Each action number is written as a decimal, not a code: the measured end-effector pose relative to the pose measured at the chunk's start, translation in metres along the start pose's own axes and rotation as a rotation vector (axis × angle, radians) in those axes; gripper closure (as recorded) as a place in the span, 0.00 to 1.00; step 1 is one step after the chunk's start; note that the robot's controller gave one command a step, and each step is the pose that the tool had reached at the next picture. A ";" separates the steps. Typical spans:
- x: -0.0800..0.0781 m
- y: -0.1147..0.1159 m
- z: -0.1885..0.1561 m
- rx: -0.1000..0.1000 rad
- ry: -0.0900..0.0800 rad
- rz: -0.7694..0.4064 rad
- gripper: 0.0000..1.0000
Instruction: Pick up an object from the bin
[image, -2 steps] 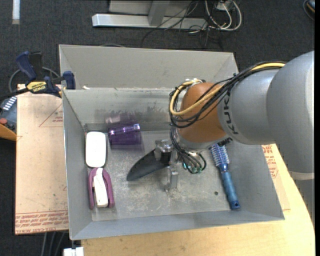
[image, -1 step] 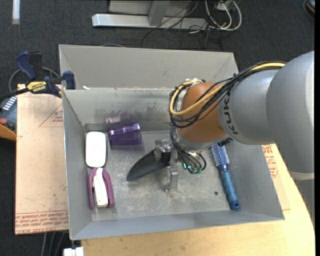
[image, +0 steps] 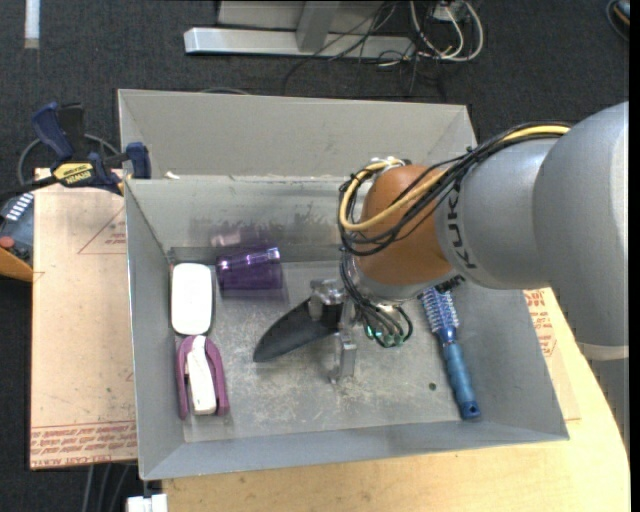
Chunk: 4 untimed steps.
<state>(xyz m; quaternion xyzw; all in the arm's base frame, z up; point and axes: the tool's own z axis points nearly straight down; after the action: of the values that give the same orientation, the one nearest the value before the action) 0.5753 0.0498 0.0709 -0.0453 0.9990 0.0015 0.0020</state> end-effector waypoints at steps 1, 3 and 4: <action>0.000 0.000 0.000 0.000 0.000 0.000 0.00; 0.000 0.000 0.000 0.000 0.000 0.000 0.00; 0.000 0.000 0.000 0.000 0.000 0.000 0.00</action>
Offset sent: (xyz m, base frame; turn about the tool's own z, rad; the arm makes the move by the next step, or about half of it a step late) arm 0.0000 0.0000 0.0000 0.0000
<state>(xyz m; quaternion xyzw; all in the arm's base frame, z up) 0.5753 0.0497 0.0709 -0.0453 0.9990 0.0016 0.0020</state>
